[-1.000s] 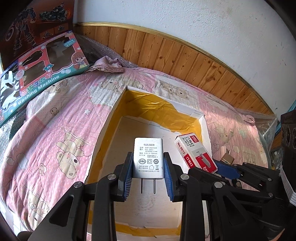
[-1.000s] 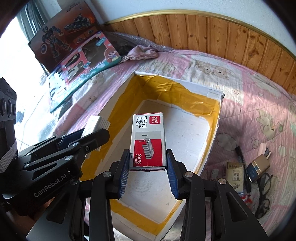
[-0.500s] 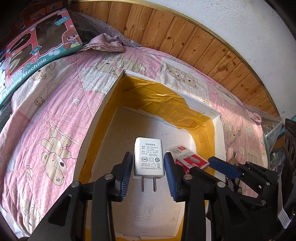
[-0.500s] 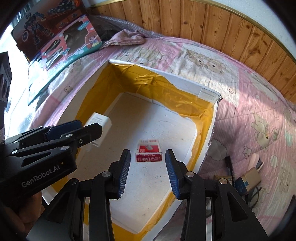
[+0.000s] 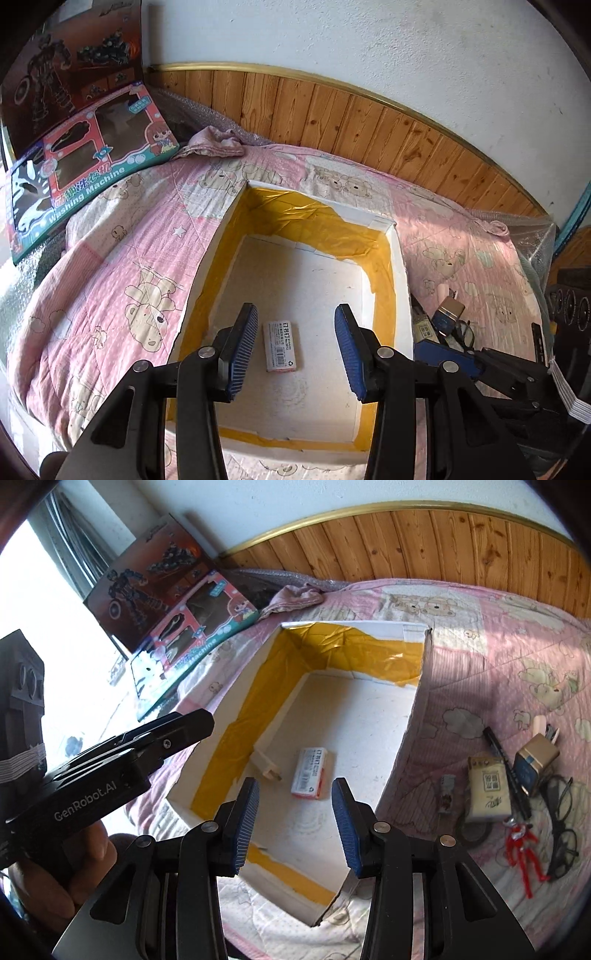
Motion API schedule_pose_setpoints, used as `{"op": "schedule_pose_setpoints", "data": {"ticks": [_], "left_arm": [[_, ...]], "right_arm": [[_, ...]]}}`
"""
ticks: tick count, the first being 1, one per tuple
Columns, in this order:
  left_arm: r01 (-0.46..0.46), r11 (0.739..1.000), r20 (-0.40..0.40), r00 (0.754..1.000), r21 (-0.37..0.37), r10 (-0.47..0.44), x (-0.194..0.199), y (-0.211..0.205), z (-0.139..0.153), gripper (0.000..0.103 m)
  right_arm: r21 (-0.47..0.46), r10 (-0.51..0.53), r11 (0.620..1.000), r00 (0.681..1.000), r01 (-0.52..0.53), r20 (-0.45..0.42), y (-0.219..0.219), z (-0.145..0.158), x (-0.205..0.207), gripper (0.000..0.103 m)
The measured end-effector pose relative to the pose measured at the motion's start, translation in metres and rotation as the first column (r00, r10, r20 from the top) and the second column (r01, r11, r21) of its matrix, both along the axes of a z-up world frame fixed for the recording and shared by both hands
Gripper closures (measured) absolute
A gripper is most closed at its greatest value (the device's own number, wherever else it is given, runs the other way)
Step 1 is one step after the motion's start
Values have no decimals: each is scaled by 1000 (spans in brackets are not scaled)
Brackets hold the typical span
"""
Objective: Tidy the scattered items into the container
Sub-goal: 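Move both open tools back toward the remaining items on the bedspread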
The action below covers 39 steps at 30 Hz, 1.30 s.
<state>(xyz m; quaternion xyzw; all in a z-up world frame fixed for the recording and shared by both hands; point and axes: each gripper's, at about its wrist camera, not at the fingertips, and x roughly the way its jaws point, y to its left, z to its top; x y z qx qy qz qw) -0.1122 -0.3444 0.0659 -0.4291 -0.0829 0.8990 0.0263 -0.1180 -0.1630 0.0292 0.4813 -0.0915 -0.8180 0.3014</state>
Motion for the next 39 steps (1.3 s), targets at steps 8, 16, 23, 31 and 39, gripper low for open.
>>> {"op": "schedule_pose_setpoints", "data": {"ticks": [8, 16, 23, 31, 39], "left_arm": [[109, 993, -18, 994, -41, -110, 53, 46, 6, 52], [196, 980, 1, 981, -35, -196, 80, 101, -2, 49], [280, 959, 35, 960, -32, -279, 80, 153, -15, 48], [316, 949, 92, 945, -3, -314, 54, 190, -38, 46], [263, 961, 178, 945, 90, -275, -2, 207, -77, 40]], "right_arm": [[-98, -78, 992, 997, 77, -1, 56, 1, 49, 59], [-109, -185, 976, 982, 188, 32, 123, -22, 79, 58], [-77, -266, 960, 962, 270, 54, 174, -42, 80, 57], [41, -266, 964, 962, 264, 62, 203, -63, 53, 57], [208, -158, 968, 986, 143, 57, 204, -91, 12, 57]]}}
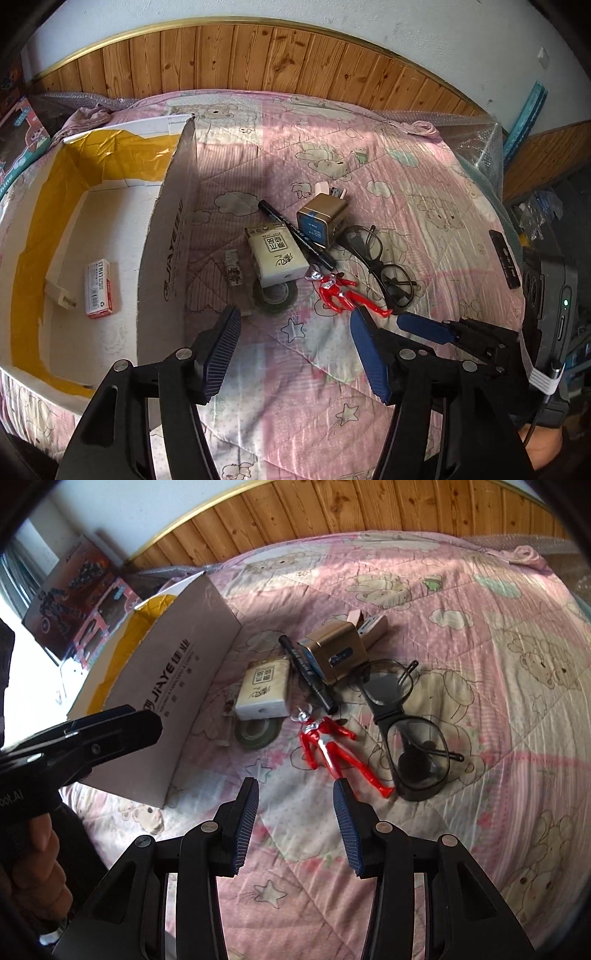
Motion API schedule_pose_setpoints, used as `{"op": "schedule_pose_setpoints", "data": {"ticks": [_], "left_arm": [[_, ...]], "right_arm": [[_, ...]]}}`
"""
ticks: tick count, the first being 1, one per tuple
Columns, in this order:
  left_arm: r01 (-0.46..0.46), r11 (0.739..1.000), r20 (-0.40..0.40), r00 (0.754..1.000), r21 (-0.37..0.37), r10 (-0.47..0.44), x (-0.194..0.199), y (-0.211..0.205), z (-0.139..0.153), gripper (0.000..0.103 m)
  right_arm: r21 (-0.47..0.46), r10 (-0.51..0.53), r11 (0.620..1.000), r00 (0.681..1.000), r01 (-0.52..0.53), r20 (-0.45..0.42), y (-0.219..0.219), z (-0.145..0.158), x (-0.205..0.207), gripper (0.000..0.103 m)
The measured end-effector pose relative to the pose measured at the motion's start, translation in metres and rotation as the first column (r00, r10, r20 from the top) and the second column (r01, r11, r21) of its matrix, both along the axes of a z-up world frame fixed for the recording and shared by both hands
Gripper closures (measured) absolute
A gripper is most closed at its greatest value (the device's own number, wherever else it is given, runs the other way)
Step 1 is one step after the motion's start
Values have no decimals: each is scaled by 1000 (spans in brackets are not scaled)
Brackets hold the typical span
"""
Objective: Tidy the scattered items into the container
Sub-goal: 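Move both open tools back toward the remaining items on the bedspread, then grasp the cream barcode box with the left tool while the right tool grasps the red action figure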
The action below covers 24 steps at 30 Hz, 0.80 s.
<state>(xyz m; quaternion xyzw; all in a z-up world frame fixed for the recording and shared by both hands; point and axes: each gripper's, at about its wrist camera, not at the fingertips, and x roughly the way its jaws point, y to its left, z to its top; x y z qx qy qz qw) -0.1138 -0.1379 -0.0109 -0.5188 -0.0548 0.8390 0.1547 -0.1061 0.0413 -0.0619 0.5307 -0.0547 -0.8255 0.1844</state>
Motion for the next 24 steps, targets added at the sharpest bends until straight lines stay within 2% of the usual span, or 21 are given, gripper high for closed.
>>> {"op": "schedule_pose_setpoints", "data": {"ticks": [5, 13, 15, 16, 19, 21, 23, 24], "left_arm": [[-49, 999, 54, 997, -1, 49, -39, 10, -28, 40], [-81, 993, 111, 990, -91, 91, -84, 27, -81, 39], [-86, 992, 129, 987, -93, 98, -91, 29, -95, 38], [-85, 992, 132, 987, -90, 96, -93, 29, -100, 35], [-93, 991, 132, 986, -97, 105, -98, 28, -113, 35], [-81, 990, 101, 991, -114, 93, -97, 30, -112, 45], [-74, 992, 95, 992, -106, 84, -96, 27, -109, 71], [-78, 993, 96, 992, -92, 86, -95, 24, -107, 72]], "right_arm": [[34, 76, 996, 997, -77, 18, -2, -23, -22, 57], [108, 139, 984, 989, -145, 53, -11, -58, -42, 53], [114, 147, 982, 988, -151, 42, -14, -60, -44, 52], [120, 150, 981, 988, -154, 39, -16, -60, -45, 52], [124, 143, 981, 988, -148, 50, -16, -59, -46, 59], [92, 128, 987, 989, -134, 71, -11, -58, -47, 61], [52, 105, 993, 991, -110, 89, -5, -56, -49, 62], [33, 94, 995, 991, -98, 96, -2, -54, -49, 62]]}}
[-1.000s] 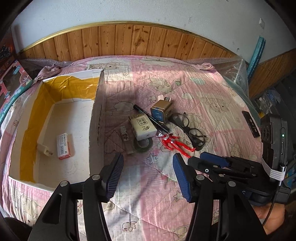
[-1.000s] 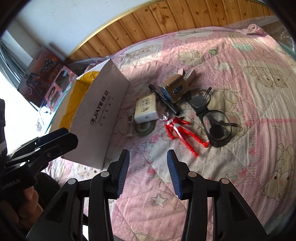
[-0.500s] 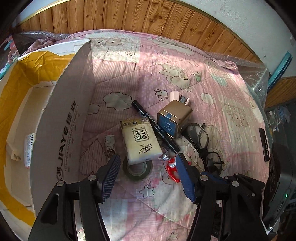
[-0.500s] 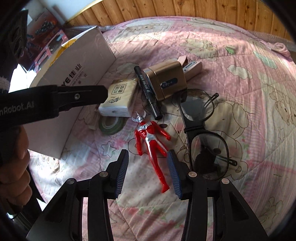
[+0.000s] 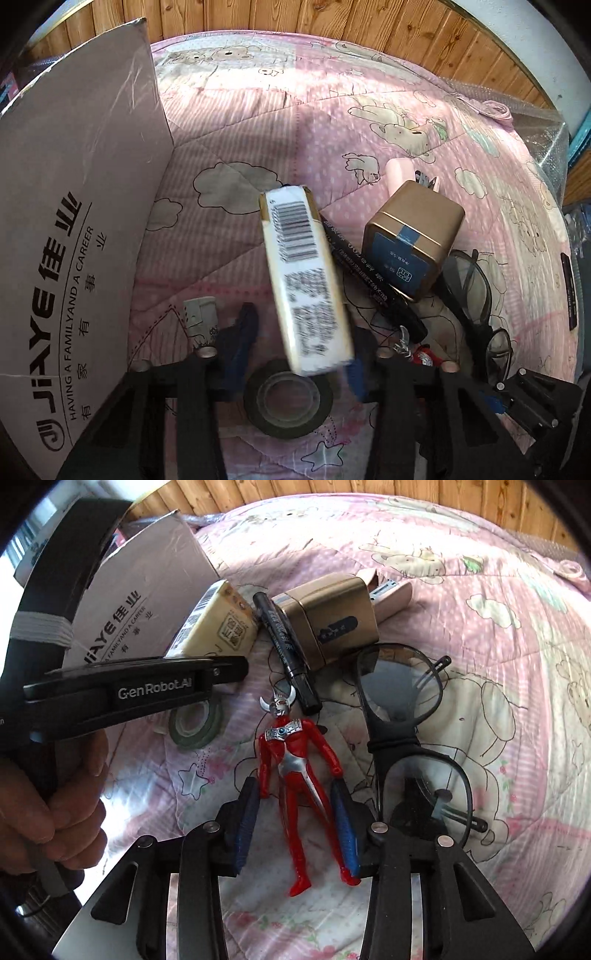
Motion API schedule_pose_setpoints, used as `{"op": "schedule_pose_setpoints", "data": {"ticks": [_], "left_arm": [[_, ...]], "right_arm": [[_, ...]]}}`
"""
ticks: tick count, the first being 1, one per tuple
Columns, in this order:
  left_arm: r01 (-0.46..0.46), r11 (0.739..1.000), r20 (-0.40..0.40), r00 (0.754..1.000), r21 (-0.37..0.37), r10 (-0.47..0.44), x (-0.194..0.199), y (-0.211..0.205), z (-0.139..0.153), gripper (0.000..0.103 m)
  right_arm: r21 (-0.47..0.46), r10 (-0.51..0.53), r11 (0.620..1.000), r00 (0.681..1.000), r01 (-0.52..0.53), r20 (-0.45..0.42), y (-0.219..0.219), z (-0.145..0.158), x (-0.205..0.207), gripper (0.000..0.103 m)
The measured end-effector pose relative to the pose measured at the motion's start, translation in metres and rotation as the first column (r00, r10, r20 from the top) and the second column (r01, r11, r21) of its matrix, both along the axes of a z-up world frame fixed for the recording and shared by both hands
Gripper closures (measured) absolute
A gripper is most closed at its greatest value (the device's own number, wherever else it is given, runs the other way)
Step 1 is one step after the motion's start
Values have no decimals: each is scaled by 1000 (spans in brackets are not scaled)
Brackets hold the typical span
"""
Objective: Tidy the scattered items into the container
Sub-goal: 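Grasp the cream barcode box with the left tool while the right tool grasps the red action figure, then carry the cream box in the left tool while the right tool carries the red figure over the cardboard box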
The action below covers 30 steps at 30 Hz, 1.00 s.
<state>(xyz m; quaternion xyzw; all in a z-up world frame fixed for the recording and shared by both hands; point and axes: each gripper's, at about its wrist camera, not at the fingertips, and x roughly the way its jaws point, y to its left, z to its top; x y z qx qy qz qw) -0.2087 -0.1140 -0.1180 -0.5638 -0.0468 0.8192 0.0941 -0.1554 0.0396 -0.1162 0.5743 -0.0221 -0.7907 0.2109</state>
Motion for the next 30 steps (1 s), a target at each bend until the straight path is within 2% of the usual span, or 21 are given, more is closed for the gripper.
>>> {"op": "schedule_pose_setpoints", "data": {"ticks": [3, 6, 11, 13, 15, 16, 18, 19, 20, 21, 24, 30], "left_arm": [[-8, 1000, -26, 1000, 22, 8, 5, -10, 11, 78], [-9, 999, -47, 999, 51, 11, 12, -20, 24, 79], [10, 999, -66, 998, 50, -7, 21, -23, 32, 79], [18, 999, -60, 998, 35, -16, 16, -18, 27, 75], [18, 1000, -71, 997, 7, -18, 8, -9, 23, 65], [19, 1000, -83, 996, -1, -19, 4, -5, 22, 55], [21, 1000, -92, 996, -16, -22, -5, 1, 15, 51], [32, 999, -81, 996, -30, -35, -10, 4, 9, 58], [33, 998, -65, 997, -50, -36, -12, 6, 3, 78], [27, 998, -52, 998, -55, -30, -14, 6, -2, 78], [8, 999, -56, 998, -39, -10, -11, -1, -1, 79], [-19, 1000, -82, 996, -4, 19, 5, -18, 20, 80]], "right_arm": [[-52, -28, 998, 1000, 29, 12, 8, 6, 0, 62], [-97, -42, 994, 999, 45, 25, 12, 11, 1, 62], [-121, -56, 991, 997, 61, 48, 13, 11, 3, 62], [-119, -58, 991, 997, 64, 50, 13, 10, 4, 60], [-114, -58, 991, 997, 64, 54, 12, 9, 3, 59], [-109, -59, 992, 997, 65, 54, 11, 9, 3, 59], [-97, -54, 993, 997, 59, 54, 9, 7, 2, 59], [-92, -50, 994, 997, 55, 56, 9, 6, 2, 62], [-92, -48, 994, 997, 53, 61, 9, 5, 3, 64], [-97, -49, 994, 997, 55, 66, 11, 4, 3, 79], [-128, -56, 990, 997, 63, 60, 18, 8, 4, 91], [-153, -61, 986, 996, 69, 59, 22, 11, 8, 91]]}}
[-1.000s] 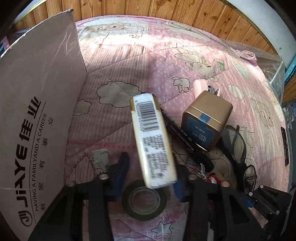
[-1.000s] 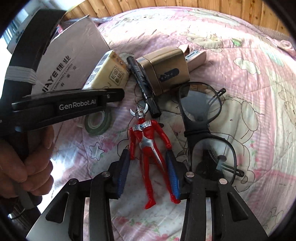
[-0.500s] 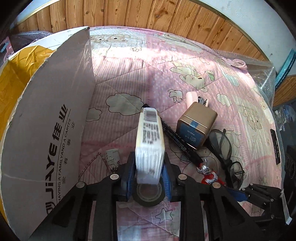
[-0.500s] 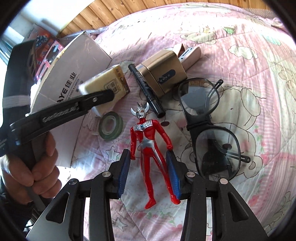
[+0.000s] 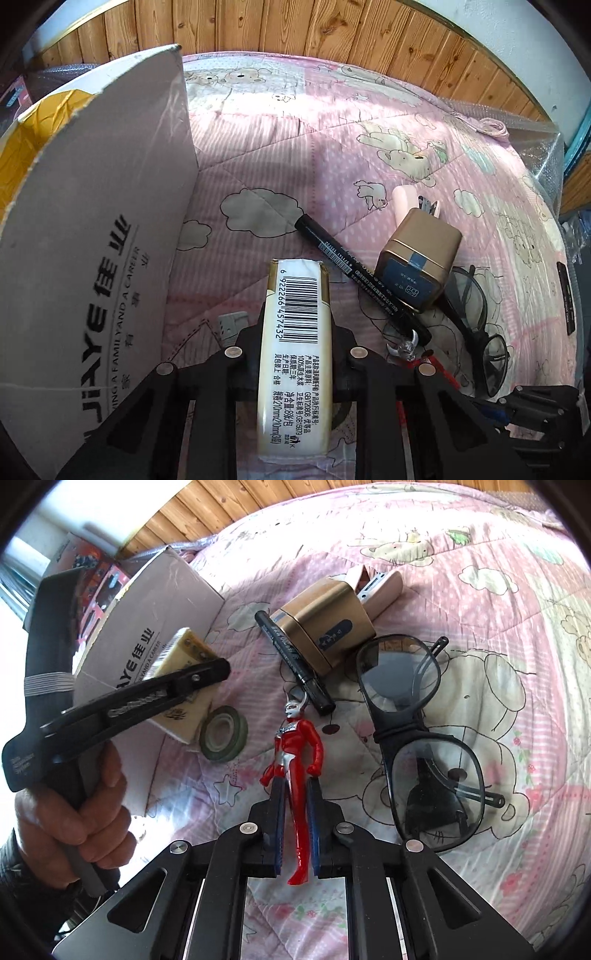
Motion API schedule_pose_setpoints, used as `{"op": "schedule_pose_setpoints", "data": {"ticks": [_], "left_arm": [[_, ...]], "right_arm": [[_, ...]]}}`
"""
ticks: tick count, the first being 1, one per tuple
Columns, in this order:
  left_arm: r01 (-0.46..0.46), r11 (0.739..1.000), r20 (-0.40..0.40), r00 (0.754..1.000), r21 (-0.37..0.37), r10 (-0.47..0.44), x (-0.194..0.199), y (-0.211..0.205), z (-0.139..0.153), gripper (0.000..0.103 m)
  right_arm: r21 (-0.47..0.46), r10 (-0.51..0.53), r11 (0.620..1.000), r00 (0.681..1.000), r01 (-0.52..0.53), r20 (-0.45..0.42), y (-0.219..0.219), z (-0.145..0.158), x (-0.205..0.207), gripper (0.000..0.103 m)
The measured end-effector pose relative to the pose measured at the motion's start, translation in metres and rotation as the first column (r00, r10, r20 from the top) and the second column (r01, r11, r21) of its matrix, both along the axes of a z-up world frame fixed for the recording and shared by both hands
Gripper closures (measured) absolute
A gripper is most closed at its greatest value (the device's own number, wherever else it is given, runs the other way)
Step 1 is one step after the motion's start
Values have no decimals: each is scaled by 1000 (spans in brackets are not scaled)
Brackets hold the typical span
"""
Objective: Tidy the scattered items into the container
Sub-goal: 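Carry the cream box in the left tool while the right tool carries the red figure over the cardboard box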
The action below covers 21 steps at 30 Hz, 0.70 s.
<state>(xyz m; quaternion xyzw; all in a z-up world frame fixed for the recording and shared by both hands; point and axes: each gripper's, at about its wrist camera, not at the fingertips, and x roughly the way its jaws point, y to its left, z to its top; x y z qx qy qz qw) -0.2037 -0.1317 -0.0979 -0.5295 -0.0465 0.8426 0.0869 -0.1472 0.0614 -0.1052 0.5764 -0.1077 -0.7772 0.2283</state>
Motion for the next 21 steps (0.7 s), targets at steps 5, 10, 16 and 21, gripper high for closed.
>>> {"op": "schedule_pose_setpoints", "data": {"ticks": [5, 10, 16, 21], "left_arm": [[0, 1000, -19, 1000, 28, 1, 23, -4, 18, 80], [15, 998, -31, 999, 57, -14, 44, -6, 31, 80], [22, 997, -48, 999, 71, -18, 67, -11, 47, 80], [21, 997, -77, 997, 80, -15, 88, -21, 67, 80]], "right_arm": [[-5, 5, 1000, 1000, -5, -8, -6, -3, -1, 81], [85, 34, 996, 996, -27, -82, -35, -15, -5, 51], [107, 17, 994, 997, -8, -81, -25, -15, -5, 90], [60, -19, 998, 998, 23, -58, -18, -12, -3, 90]]}}
